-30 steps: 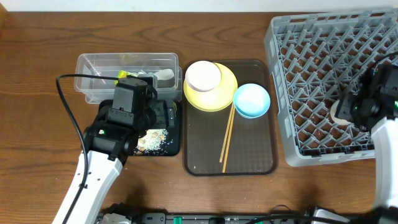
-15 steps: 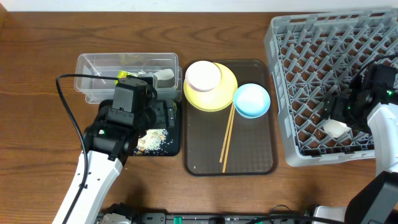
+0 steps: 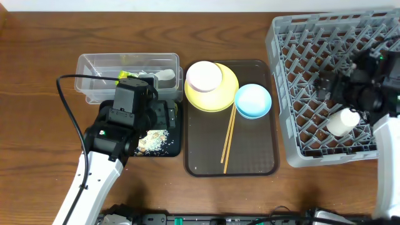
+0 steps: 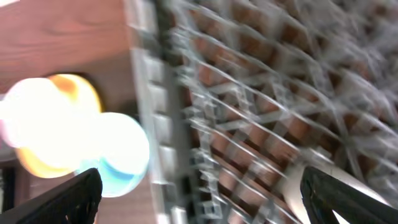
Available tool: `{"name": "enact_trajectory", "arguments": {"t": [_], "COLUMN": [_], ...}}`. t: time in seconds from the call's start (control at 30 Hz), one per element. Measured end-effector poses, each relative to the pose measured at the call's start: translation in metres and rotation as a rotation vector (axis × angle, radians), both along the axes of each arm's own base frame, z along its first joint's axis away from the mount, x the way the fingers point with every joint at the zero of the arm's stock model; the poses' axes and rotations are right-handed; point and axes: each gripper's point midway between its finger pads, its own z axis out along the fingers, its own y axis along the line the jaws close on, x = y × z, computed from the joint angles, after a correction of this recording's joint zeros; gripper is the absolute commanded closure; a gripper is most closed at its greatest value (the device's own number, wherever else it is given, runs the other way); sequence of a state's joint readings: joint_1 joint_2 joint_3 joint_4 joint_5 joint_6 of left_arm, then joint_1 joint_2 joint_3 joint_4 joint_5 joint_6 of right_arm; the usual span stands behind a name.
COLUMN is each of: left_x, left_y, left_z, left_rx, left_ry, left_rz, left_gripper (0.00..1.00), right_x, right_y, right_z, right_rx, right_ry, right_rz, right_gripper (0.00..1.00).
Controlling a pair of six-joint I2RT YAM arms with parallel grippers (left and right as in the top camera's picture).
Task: Sort waste into correct bins and load items into the dishwasher rack
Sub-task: 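Grasp the light-blue bowl with the right gripper and place it in the rack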
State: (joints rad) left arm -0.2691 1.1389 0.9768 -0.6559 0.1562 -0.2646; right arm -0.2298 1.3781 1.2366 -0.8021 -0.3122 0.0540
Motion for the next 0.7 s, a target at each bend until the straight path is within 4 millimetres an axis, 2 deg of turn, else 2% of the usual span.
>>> {"name": "enact_trajectory", "arguments": {"t": [0.13,0.2,0.3,0.37,0.43,0.53,0.7], "left_x": [-0.003,-0.003,-0.002,-0.002,-0.002,-0.002,-0.002], "left_y": [0.001,0.001,0.001,0.001,0.001,0.001,0.001], "left_z": [-0.006,-0.008,-0.011,-0.011,-0.011,-0.011,-0.011], "left_rx": [0.01,0.012,0.015,0.015,0.016,0.015,0.016], "left_ry": [0.029,0.037,0.045,0.046,0.046,0.046,0.047], "left_rz": [0.002,0.002,0.002,0.002,0.002,0.002,0.002], "left_gripper": [0.12,0.12,0.12,0.12,0.12,0.12,0.12], "right_x": [0.013,0.021,0.032,0.037,0.042,0.052,0.063], "right_y": [0.049,0.077,0.117,0.133,0.148,0.163,0.165], "right_z": [0.011,0.014,0.017,0.012,-0.002,-0.034,-0.102], "right_rx": [0.011,0.016,0.019,-0.002,-0.045,-0.13,-0.243], "right_ry": [-0.068,-0.107,-0.16,-0.168,-0.15,-0.105,0.023], "right_rz": [0.141,0.219,0.314,0.345,0.363,0.372,0.378], "right_gripper": [0.01,0.14,0.18,0.18,0.2,0.2,0.22]}}
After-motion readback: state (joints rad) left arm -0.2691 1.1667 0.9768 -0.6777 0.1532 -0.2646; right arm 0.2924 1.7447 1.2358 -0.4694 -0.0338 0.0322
